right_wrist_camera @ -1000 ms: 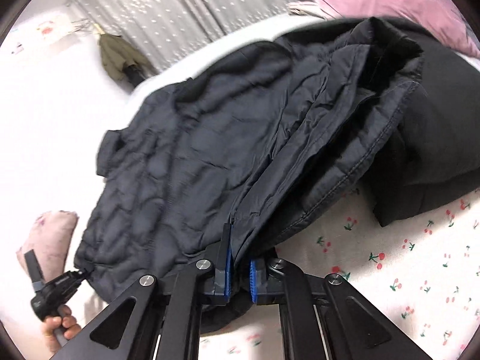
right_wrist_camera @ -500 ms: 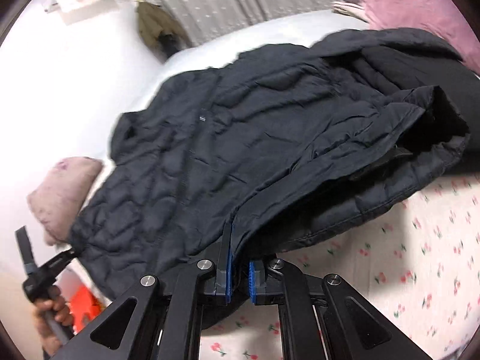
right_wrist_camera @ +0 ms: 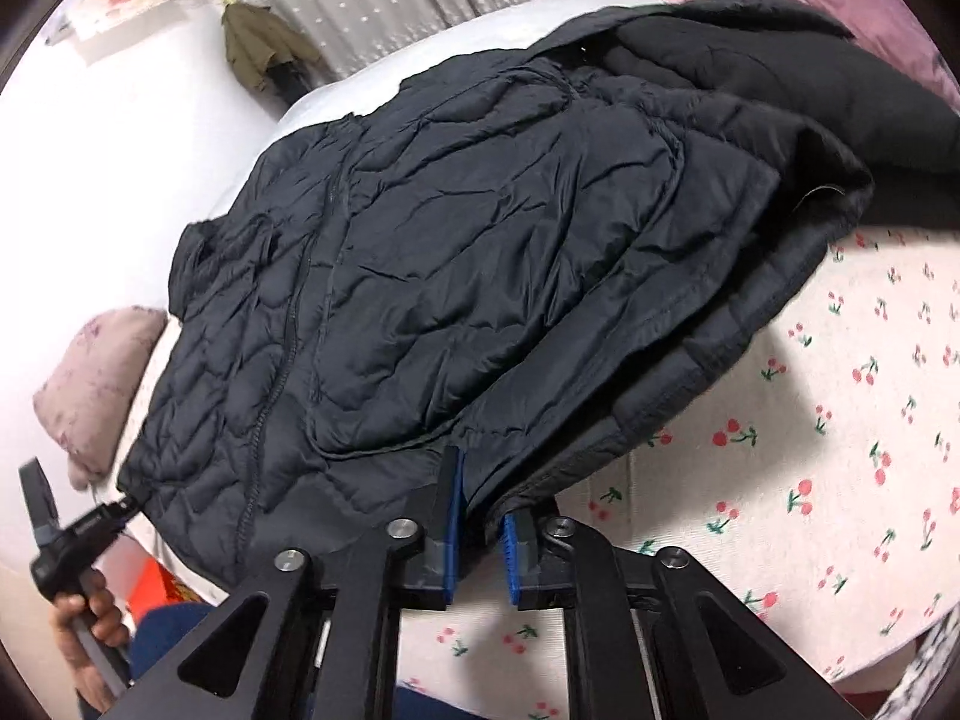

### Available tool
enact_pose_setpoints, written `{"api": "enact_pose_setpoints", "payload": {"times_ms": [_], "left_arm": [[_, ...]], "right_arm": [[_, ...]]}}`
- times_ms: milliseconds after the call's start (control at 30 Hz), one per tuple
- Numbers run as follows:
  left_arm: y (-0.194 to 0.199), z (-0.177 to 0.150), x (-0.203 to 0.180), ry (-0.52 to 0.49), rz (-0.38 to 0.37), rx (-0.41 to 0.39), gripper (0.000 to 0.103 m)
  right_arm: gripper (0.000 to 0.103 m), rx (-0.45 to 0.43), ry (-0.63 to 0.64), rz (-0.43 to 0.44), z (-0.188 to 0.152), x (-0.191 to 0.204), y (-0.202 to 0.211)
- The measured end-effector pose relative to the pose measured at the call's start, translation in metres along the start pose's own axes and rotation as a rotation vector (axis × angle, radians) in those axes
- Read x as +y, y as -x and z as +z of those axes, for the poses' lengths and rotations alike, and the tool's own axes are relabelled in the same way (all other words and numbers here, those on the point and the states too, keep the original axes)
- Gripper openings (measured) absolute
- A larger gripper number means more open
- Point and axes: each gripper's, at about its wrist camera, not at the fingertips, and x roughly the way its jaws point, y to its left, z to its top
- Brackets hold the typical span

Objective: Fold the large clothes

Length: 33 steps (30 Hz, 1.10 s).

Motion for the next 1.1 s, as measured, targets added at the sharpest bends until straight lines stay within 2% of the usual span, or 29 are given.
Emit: {"api": "enact_pose_setpoints", "payload": {"times_ms": [100,200,267,333,367,400,467,533,667,700,733,800,833,933,967,1033,1100], "left_arm": [[0.009,-0.005,0.010,0.021,0.009,0.002,0.056],[0.019,-0.004,0.009,0.030,0.042,-0.022,0.060],[0.021,0.003,-0.001,0.029,0.032,-0.030,0.063],[0.020,0.012,-0.014,0.013,0.011,-0.043,0.067],[0.018,0.019,-0.024,-0.004,0.001,-0.058,0.069],[0.015,0.027,-0.036,-0.027,-0.001,-0.069,0.072],[0.002,0.043,-0.059,-0.084,-0.034,-0.070,0.076],[-0.022,0.058,-0.081,-0.137,-0.070,-0.026,0.076],[-0.077,0.074,-0.112,-0.189,-0.055,0.050,0.076],[-0.091,0.075,-0.116,-0.199,-0.025,0.067,0.076],[-0.100,0.075,-0.117,-0.204,0.005,0.073,0.076],[-0.105,0.071,-0.118,-0.218,0.019,0.055,0.077],[-0.105,0.068,-0.118,-0.230,0.019,0.045,0.077],[-0.101,0.062,-0.112,-0.257,0.028,0.045,0.077],[-0.098,0.061,-0.107,-0.253,0.030,0.049,0.077],[-0.091,0.061,-0.097,-0.228,0.029,0.052,0.077],[-0.083,0.068,-0.089,-0.192,0.014,0.052,0.077]], "right_arm": [[0.025,0.018,0.046,-0.031,-0.006,-0.006,0.018],[0.028,-0.045,0.054,-0.065,-0.013,-0.015,0.046],[0.038,-0.122,0.083,-0.104,-0.012,-0.021,0.072],[0.084,-0.188,0.073,-0.105,-0.004,-0.029,0.090],[0.087,-0.222,0.065,-0.097,0.001,-0.033,0.095],[0.087,-0.255,0.058,-0.107,0.009,-0.039,0.098],[0.087,-0.251,0.058,-0.162,0.027,-0.044,0.094],[0.087,-0.258,0.077,-0.187,0.045,-0.043,0.087],[0.087,-0.234,0.081,-0.120,0.093,-0.046,0.062],[0.087,-0.209,0.059,-0.116,0.105,-0.046,0.050],[0.087,-0.190,0.053,-0.107,0.113,-0.045,0.039],[0.087,-0.128,0.111,-0.060,0.123,-0.031,0.005],[0.087,-0.090,0.142,-0.057,0.121,-0.027,-0.010],[0.087,0.101,0.192,-0.146,0.106,-0.022,-0.061],[0.087,0.135,0.191,-0.156,0.097,-0.025,-0.070],[0.087,0.124,0.224,-0.166,0.082,-0.024,-0.065],[0.087,0.152,0.246,-0.156,0.073,-0.023,-0.052]]}}
